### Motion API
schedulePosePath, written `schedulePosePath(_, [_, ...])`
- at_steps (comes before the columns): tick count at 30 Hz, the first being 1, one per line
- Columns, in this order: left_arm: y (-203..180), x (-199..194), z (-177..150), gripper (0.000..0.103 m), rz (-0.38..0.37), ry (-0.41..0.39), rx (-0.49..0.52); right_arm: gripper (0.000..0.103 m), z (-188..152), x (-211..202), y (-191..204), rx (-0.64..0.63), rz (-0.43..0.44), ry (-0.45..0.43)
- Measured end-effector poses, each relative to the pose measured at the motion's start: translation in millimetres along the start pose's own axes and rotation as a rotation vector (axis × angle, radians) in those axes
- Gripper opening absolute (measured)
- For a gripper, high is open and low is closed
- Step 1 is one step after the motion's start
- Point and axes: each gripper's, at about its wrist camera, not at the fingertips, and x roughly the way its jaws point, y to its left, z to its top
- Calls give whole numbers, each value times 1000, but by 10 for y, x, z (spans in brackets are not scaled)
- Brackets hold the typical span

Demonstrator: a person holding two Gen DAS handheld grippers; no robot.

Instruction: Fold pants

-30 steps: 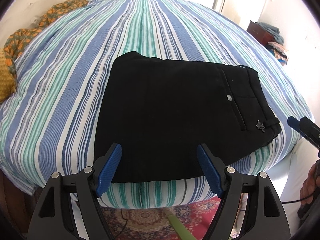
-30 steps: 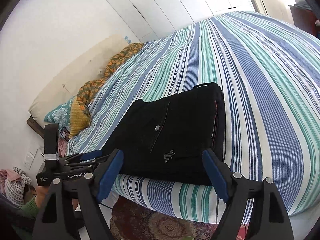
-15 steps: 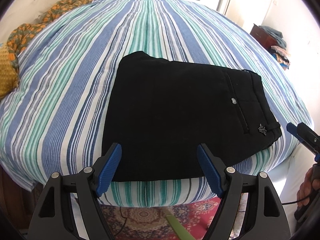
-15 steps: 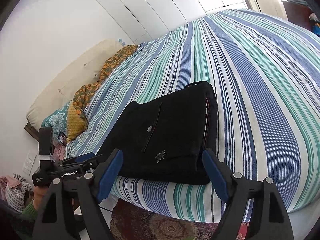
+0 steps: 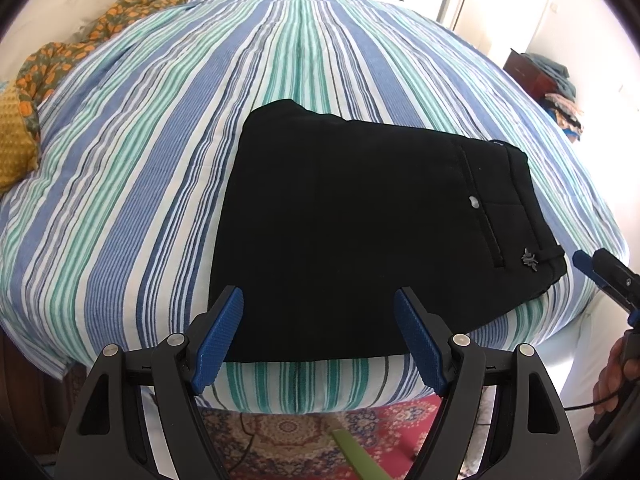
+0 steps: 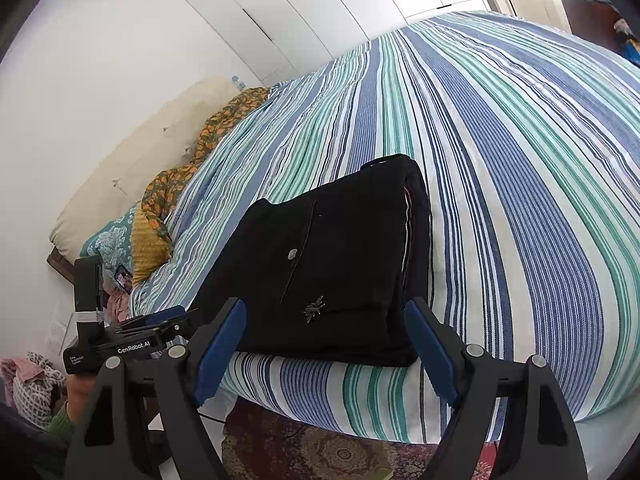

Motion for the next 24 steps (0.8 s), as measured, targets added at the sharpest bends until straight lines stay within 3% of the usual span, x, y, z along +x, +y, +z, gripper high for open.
schedulePosePath(24, [54,-37,8,79,4,-6,-15,81,2,9,-40,20,0,-4])
